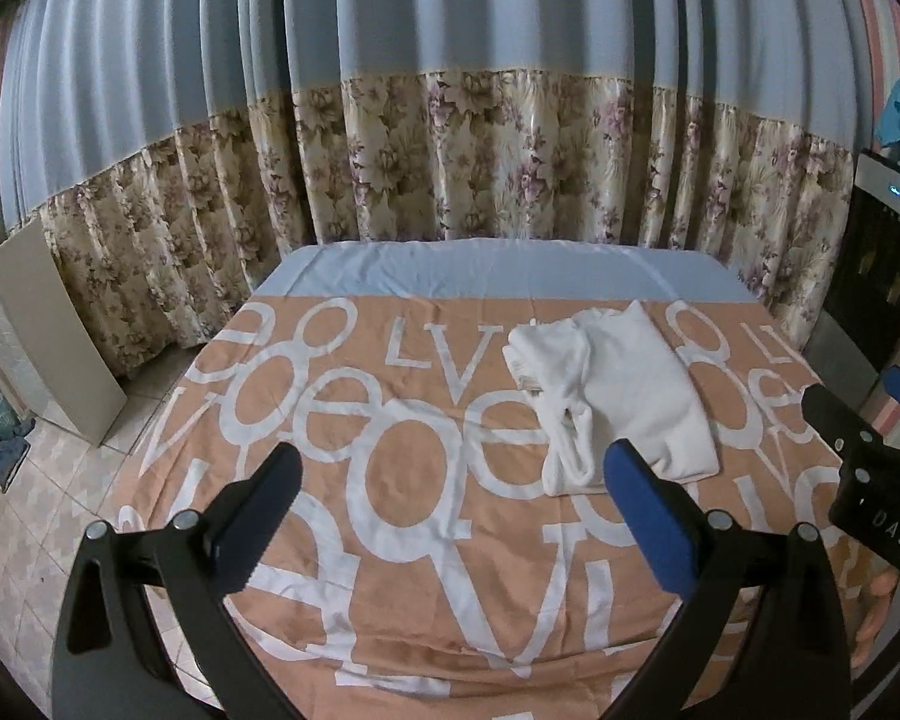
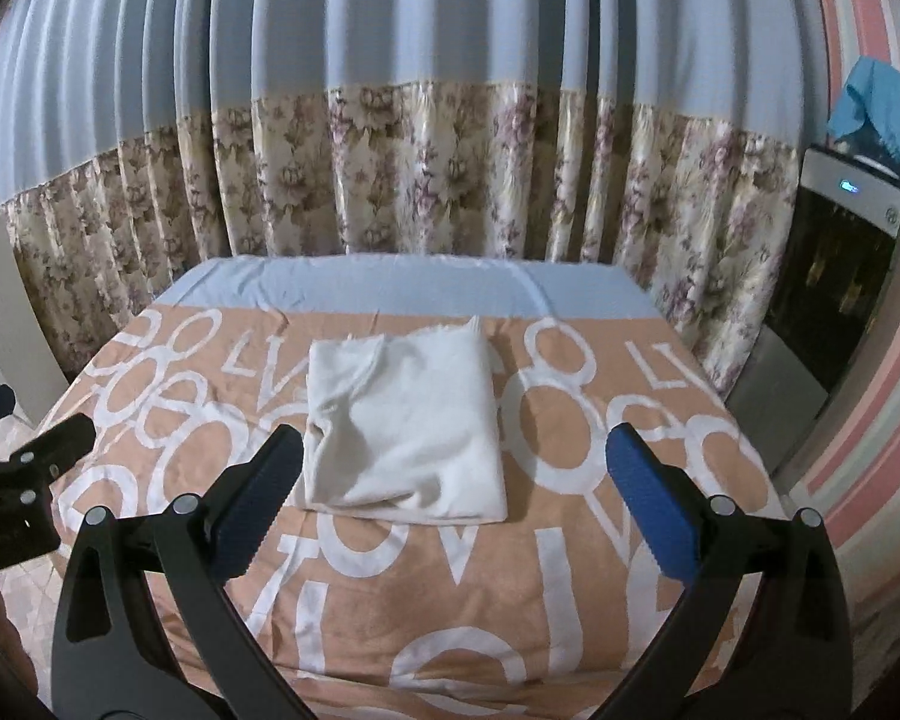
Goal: Fold small clothes
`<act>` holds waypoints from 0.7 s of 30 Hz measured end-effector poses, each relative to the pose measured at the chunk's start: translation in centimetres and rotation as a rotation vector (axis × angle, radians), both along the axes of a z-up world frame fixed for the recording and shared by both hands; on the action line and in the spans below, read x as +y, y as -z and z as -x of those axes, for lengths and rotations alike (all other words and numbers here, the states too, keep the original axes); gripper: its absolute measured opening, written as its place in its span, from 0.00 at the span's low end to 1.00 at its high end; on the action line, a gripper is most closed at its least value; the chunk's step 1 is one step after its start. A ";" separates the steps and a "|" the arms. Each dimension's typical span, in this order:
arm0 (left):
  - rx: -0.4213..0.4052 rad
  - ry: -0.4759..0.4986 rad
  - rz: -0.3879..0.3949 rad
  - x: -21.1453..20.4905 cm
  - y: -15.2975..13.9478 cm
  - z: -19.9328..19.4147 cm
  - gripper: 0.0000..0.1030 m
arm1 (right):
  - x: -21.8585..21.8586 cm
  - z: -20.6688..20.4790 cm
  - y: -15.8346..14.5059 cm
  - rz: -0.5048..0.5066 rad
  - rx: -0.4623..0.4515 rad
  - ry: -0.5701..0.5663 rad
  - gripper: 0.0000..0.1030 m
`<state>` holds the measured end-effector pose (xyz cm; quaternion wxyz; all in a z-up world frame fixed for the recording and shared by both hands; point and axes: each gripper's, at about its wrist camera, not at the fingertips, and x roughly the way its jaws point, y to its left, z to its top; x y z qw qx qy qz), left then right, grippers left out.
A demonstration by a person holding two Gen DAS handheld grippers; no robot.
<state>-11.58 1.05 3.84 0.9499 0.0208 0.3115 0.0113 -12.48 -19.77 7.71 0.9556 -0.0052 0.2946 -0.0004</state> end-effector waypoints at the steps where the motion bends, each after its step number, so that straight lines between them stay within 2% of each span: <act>1: -0.001 -0.002 0.001 0.0 0.0 0.1 0.98 | 0.1 0.3 -0.3 0.005 -0.011 0.002 0.97; 9: -0.003 -0.039 -0.007 0.3 -0.1 0.5 0.98 | 0.2 1.2 -1.1 0.012 -0.023 0.007 0.97; 21: 0.003 -0.016 -0.004 0.2 -0.1 0.2 0.98 | -0.5 1.3 -1.7 0.026 -0.031 0.038 0.97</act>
